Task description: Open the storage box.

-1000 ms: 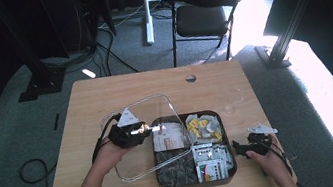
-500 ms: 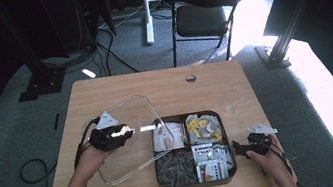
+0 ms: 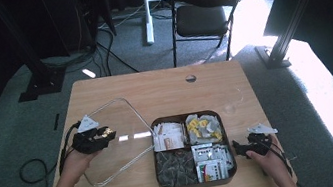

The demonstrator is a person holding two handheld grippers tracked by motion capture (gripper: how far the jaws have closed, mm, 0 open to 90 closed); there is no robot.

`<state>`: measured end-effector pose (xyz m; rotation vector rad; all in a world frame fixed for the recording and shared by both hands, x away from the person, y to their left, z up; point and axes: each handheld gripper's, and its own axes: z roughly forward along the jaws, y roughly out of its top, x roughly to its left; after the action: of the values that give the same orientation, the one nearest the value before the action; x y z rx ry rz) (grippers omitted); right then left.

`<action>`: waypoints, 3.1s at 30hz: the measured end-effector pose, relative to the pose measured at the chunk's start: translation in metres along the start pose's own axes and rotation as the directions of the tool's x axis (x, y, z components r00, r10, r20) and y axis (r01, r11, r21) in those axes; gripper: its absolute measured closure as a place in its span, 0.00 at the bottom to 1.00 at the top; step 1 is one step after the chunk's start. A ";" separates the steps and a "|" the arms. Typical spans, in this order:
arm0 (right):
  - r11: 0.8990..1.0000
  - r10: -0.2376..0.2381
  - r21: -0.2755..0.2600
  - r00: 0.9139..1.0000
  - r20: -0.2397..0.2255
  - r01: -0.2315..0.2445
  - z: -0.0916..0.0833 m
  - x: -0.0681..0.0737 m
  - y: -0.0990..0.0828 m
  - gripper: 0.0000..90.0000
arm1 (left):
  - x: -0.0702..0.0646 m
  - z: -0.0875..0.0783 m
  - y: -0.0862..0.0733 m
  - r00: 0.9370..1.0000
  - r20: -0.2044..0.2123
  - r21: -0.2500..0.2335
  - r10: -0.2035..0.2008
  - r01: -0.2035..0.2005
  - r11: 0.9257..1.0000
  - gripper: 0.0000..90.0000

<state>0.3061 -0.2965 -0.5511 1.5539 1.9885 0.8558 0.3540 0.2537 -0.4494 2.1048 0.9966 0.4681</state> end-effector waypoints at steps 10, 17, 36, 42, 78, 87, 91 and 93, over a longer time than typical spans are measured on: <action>1.000 0.000 0.000 1.000 0.000 0.000 0.000 0.000 0.000 0.11 | 0.014 0.008 -0.022 0.998 -0.043 0.015 -0.052 0.052 0.999 0.66; 1.000 0.000 0.000 1.000 0.000 0.000 0.000 0.000 0.000 0.11 | 0.020 0.020 -0.035 0.994 -0.069 0.026 -0.083 0.084 0.996 0.66; 1.000 0.000 0.000 1.000 0.000 0.000 0.000 0.000 0.000 0.11 | 0.022 0.054 -0.038 0.984 -0.143 0.005 -0.108 0.109 0.994 0.65; 1.000 0.000 0.000 1.000 0.000 0.000 0.000 0.000 0.000 0.11 | 0.025 0.063 -0.039 0.981 -0.150 0.023 -0.121 0.126 0.992 0.65; 1.000 0.000 0.000 1.000 0.000 0.000 0.000 0.000 0.000 0.11 | 0.023 0.052 -0.044 0.977 0.007 -0.063 -0.212 0.213 0.975 0.14; 1.000 -0.001 0.000 1.000 0.000 0.001 0.000 0.000 0.000 0.11 | 0.005 0.047 -0.051 0.984 0.105 -0.039 -0.141 0.146 0.989 0.00; 1.000 -0.001 0.000 1.000 0.000 0.001 0.000 0.000 0.000 0.11 | -0.005 0.044 -0.054 0.987 0.129 -0.052 -0.100 0.108 0.993 0.00; 1.000 -0.001 0.000 1.000 0.000 0.001 0.000 0.000 0.000 0.11 | -0.009 0.043 -0.055 0.985 0.144 -0.062 -0.089 0.099 0.993 0.00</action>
<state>0.3062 -0.2966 -0.5511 1.5525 1.9892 0.8555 0.3459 0.2496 -0.5188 1.9900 0.9788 0.2973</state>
